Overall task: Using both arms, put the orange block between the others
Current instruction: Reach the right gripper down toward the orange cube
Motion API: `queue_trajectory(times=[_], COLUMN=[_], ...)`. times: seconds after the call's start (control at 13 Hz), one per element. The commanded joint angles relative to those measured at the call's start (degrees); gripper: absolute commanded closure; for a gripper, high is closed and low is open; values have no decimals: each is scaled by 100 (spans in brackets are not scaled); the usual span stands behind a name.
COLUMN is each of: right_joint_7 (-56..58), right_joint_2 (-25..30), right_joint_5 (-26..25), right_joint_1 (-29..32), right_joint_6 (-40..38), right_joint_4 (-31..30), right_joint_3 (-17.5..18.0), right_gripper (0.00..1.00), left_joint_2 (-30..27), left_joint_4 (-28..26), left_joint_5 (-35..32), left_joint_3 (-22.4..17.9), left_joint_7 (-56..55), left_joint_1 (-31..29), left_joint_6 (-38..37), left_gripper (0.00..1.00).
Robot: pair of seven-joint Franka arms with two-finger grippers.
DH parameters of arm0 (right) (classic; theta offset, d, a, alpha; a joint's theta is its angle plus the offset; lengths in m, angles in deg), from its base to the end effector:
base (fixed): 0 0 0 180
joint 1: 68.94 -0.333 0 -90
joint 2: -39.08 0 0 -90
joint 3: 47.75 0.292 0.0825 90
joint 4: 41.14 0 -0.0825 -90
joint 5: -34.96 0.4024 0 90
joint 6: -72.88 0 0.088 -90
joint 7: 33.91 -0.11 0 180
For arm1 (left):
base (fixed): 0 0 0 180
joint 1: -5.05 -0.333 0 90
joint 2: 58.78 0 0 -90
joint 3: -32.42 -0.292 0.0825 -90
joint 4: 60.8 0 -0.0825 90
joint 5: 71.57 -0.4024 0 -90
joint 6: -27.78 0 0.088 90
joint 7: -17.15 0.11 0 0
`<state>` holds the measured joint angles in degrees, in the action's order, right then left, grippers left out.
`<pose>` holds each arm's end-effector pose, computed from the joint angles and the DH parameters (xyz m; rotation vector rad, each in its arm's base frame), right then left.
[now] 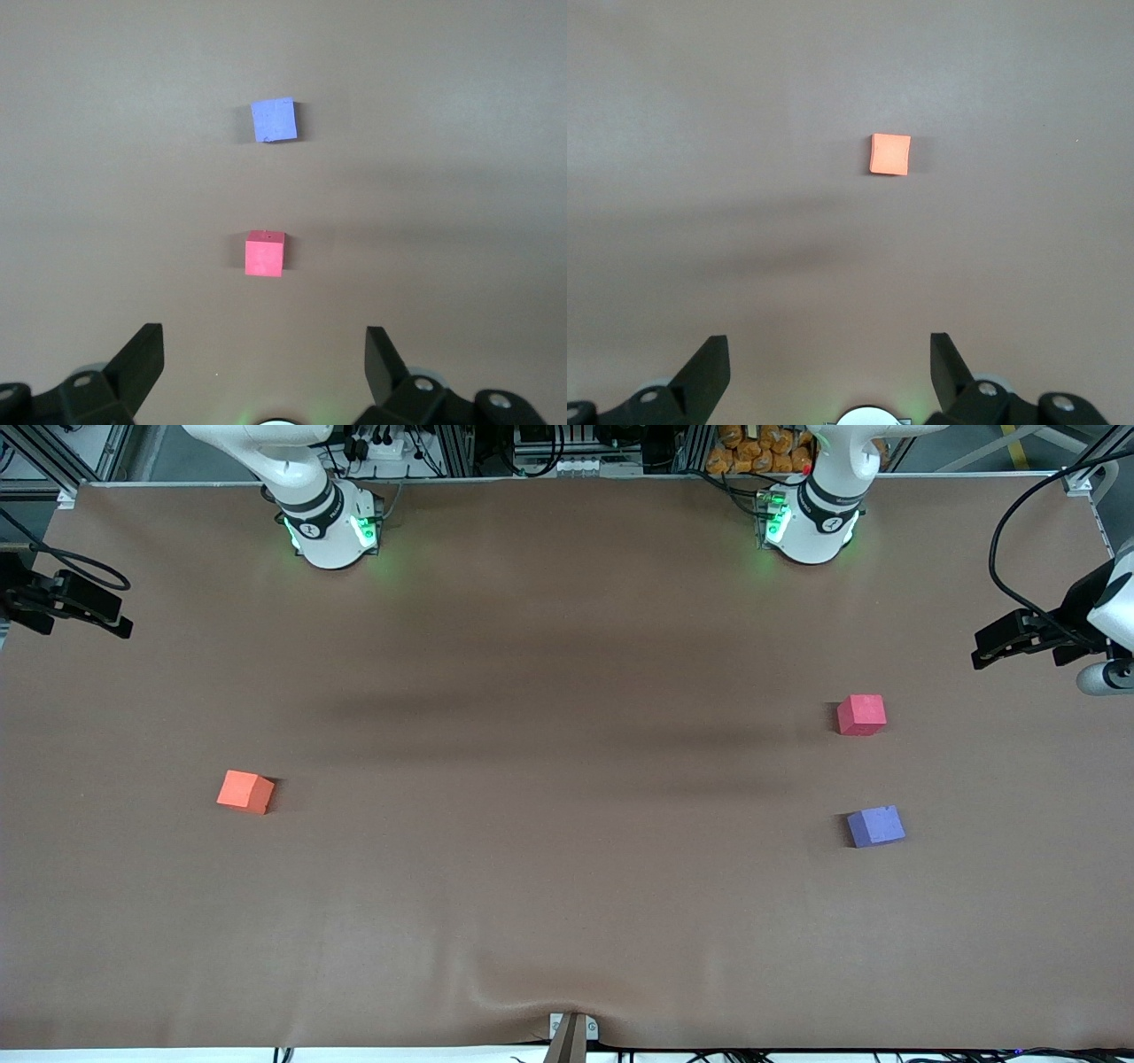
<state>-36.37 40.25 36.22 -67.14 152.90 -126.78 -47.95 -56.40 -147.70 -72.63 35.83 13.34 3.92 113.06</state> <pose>0.5481 -0.0164 0.6311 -3.1155 0.1167 0.1213 0.5756 -0.0201 0.5931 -3.1198 -0.0430 0.1074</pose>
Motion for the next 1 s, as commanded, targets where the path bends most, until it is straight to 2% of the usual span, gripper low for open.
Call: queue_trajectory(times=[0.0, 0.46, 0.92], right_joint_7=[43, 17, 60], right_joint_2=[-29, -221, -818], right_joint_5=[-20, -29, -20], right_joint_1=[39, 118, 127], right_joint_6=[-92, -12, 646], right_joint_4=[135, -5, -14], right_joint_3=[3, 3, 12], right_gripper=[0, 0, 0], left_joint_2=[-45, -63, -28], left_joint_4=[76, 24, 6], left_joint_5=[-44, 44, 44], left_joint_3=[54, 81, 151], left_joint_7=[100, 65, 64], left_joint_1=[24, 34, 16], left_joint_6=[-117, -161, -170], left_gripper=[0, 0, 0])
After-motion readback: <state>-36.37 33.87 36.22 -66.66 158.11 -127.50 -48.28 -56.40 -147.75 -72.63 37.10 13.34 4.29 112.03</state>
